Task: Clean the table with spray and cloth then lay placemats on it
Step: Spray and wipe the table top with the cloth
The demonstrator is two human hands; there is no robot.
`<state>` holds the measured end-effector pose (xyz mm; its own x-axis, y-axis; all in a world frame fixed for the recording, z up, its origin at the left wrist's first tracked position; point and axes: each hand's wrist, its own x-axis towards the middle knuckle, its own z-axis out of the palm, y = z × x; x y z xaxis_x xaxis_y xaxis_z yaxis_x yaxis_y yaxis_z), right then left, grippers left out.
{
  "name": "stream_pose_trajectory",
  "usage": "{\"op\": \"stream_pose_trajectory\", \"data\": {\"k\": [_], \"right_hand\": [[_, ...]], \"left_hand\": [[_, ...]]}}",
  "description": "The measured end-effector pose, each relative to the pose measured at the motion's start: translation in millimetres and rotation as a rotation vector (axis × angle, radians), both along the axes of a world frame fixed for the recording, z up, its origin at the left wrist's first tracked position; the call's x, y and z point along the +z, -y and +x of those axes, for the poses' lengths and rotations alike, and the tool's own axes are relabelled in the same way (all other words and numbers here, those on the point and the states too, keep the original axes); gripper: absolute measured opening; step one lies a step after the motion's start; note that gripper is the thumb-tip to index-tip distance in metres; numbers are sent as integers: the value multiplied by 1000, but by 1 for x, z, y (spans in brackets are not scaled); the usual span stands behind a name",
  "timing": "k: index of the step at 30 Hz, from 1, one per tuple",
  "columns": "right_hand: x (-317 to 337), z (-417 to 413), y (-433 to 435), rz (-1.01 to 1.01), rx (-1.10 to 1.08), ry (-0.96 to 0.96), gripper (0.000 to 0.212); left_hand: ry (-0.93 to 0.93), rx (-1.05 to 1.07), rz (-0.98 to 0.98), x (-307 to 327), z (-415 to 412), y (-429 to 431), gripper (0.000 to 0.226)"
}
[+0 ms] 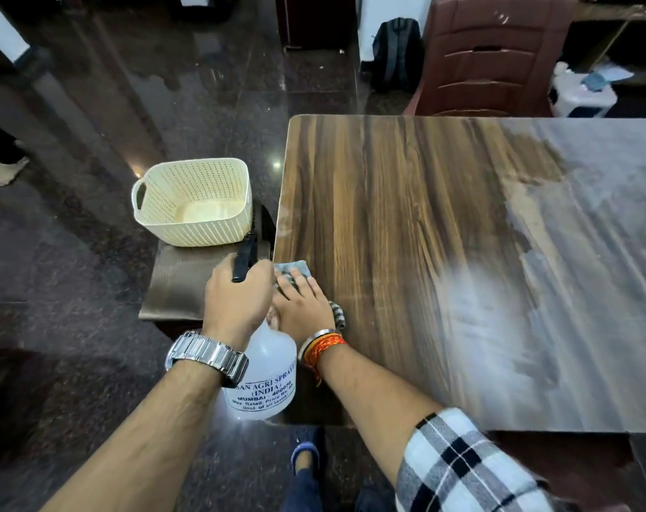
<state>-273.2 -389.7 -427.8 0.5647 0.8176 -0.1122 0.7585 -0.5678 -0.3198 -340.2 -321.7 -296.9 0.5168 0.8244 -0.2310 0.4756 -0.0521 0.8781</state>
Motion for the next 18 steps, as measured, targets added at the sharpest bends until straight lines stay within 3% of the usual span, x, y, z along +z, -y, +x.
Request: {"op": "stream_pose_trajectory", "data": {"k": [10, 18], "right_hand": [[-5, 165, -95, 16, -257, 67, 54], [-12, 209, 1, 20, -755, 79, 54]], "left_hand": [[-16, -41, -4, -10, 72, -83, 15], [-62, -254, -19, -17, 144, -54, 13]]}}
